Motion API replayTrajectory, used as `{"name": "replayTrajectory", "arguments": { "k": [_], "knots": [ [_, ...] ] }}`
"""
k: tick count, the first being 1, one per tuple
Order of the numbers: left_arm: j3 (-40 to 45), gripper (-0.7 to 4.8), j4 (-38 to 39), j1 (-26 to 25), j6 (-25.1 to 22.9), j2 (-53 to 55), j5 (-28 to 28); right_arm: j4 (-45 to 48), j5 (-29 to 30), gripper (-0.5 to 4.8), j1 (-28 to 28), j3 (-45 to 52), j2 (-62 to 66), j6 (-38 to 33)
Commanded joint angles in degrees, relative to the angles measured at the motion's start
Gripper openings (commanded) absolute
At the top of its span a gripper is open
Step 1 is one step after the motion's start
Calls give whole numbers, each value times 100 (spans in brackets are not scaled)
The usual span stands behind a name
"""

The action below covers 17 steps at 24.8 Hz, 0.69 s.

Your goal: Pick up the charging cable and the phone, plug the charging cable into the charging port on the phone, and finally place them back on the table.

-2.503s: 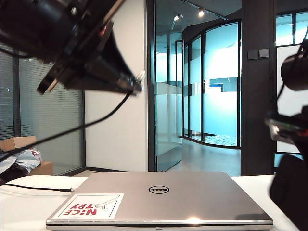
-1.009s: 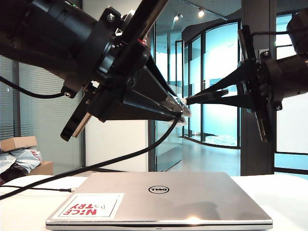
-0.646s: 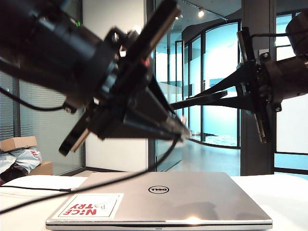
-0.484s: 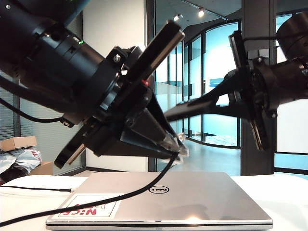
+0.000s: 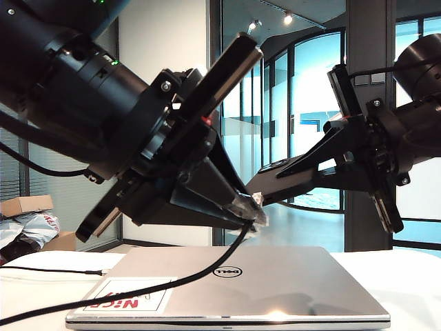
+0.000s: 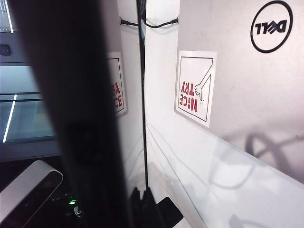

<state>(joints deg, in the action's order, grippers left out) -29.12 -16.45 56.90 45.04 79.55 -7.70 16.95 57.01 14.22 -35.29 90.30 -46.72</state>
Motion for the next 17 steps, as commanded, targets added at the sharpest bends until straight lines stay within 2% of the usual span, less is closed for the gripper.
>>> {"name": "replayTrajectory", "arguments": {
  "k": [1,11,17],
  "knots": [
    [-9,-8,-31,-7,-24,-13,-9,162,192,-5,50,-31,-50,11],
    [-9,-8,-35,-7,-24,-13,-9,173,175,-5,203,-31,-50,15],
    [-7,-8,-35,-7,-24,-13,-9,173,114,-5,201,-33,-50,-254]
  ]
}}
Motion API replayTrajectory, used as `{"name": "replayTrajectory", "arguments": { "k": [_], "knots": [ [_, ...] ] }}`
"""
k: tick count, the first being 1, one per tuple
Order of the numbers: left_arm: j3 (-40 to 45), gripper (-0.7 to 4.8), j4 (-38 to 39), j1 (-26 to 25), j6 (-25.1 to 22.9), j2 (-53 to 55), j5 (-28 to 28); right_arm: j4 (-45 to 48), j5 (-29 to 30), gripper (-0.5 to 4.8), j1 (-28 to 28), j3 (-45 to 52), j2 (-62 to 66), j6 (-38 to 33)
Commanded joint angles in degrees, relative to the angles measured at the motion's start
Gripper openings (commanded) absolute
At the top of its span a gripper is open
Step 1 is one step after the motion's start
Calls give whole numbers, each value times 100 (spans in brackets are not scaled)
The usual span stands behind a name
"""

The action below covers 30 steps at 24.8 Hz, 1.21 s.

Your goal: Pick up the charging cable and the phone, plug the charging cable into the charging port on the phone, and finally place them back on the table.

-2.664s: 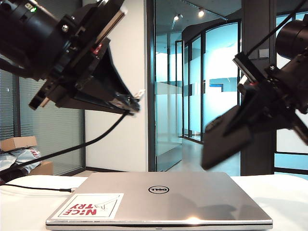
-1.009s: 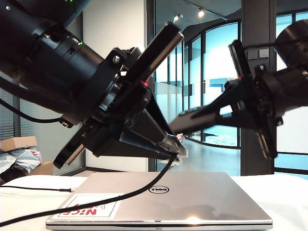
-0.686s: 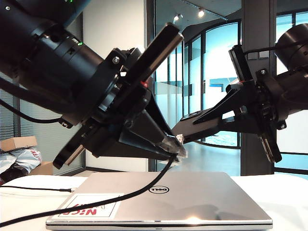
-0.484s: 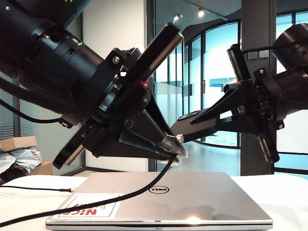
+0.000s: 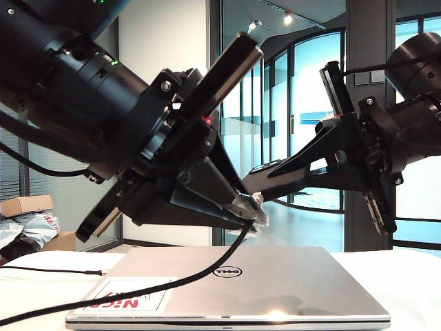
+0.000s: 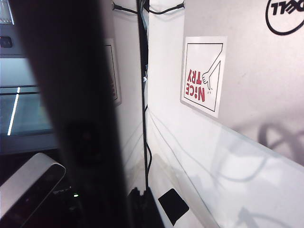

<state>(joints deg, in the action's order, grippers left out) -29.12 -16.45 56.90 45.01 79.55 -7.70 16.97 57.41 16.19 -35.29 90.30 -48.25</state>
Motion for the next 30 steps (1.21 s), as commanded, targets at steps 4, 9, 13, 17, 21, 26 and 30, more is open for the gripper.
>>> {"name": "replayTrajectory", "arguments": {
  "k": [4,9,13,17,21,26,30],
  "knots": [
    [-7,-8,-35,-7,-20,-13,-9,225,-55,-5,4,-33,-50,-249],
    [-7,-8,-35,-7,-22,-13,-9,398,149,-5,4,-33,-50,-262],
    [-7,-8,-35,-7,-20,-13,-9,422,275,-5,4,-33,-50,-258],
    [-9,-8,-37,-7,-20,-13,-9,424,179,-5,4,-33,-50,-129],
    [-9,-8,-37,-7,-20,-13,-9,428,94,-5,4,-33,-50,-87],
    [-9,-8,-37,-7,-20,-13,-9,402,129,-5,4,-33,-50,31],
    [-9,-8,-37,-7,-20,-13,-9,382,186,-5,4,-31,-50,50]
  ]
}}
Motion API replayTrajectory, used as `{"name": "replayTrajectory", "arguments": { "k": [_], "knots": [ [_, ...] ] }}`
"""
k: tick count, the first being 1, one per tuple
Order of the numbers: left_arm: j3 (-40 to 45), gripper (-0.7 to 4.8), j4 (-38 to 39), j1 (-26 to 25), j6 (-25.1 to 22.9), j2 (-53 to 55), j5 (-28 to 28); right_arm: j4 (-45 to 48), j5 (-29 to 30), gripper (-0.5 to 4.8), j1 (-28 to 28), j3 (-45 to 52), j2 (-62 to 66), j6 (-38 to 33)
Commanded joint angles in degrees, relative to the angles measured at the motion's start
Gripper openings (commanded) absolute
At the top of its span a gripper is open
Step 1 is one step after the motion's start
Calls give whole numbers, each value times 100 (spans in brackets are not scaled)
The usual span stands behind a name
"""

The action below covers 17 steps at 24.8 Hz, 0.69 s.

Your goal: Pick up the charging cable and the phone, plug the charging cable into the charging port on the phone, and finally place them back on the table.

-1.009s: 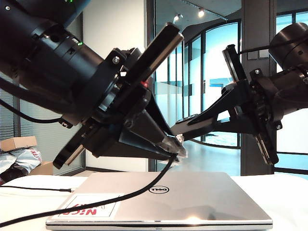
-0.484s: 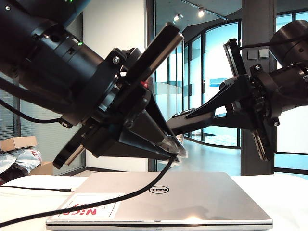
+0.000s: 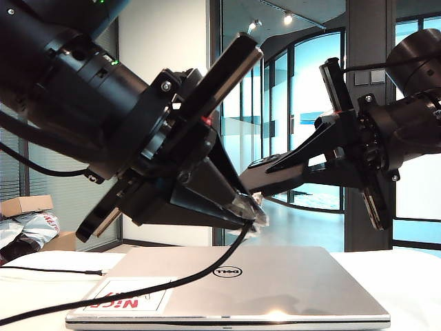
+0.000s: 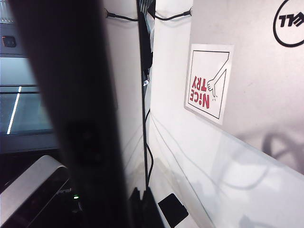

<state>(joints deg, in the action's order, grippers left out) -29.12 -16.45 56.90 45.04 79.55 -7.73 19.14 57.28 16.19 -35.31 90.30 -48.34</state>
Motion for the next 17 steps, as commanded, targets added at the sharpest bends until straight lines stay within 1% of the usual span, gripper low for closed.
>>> {"name": "replayTrajectory", "arguments": {
  "k": [1,12,17],
  "knots": [
    [-9,-8,-37,-7,-22,-13,-7,164,232,-5,7,-28,-50,59],
    [-9,-8,-39,-7,-22,-13,-7,90,310,-5,15,-28,-50,210],
    [-9,-8,-44,-9,-22,-13,-7,-92,323,-5,20,-31,-50,490]
  ]
}}
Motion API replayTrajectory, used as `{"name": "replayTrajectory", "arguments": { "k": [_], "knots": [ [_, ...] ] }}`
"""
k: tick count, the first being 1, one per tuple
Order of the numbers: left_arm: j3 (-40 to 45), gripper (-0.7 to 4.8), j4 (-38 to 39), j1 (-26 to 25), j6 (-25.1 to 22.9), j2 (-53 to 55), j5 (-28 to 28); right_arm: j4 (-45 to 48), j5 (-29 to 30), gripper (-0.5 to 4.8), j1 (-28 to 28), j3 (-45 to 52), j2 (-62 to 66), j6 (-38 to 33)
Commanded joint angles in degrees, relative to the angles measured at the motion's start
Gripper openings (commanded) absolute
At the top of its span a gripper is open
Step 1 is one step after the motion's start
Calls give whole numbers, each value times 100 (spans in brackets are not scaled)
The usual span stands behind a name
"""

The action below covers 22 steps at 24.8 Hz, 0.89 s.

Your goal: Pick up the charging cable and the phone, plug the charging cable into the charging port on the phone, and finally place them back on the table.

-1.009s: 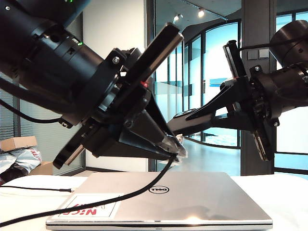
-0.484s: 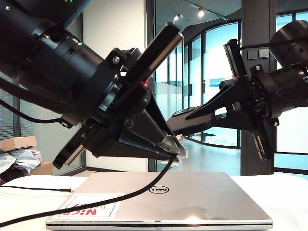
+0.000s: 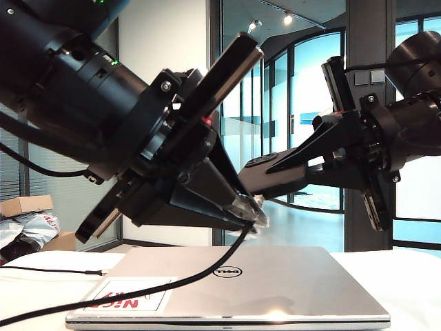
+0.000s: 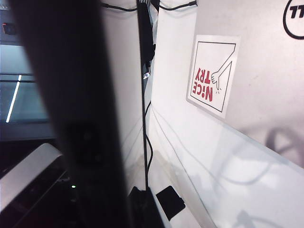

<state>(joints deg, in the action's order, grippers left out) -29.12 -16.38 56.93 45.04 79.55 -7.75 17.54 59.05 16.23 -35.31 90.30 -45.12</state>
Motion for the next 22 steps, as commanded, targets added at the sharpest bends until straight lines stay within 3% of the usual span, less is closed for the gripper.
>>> {"name": "replayTrajectory", "arguments": {
  "k": [1,18,22],
  "knots": [
    [-9,-8,-50,-11,-22,-13,-4,70,146,-5,17,-31,-50,168],
    [-9,-8,-238,-39,0,-13,-4,96,-31,-5,197,-31,-55,188],
    [-9,-8,-258,-214,-2,-13,-4,92,-2,-5,195,-31,-55,516]
  ]
}}
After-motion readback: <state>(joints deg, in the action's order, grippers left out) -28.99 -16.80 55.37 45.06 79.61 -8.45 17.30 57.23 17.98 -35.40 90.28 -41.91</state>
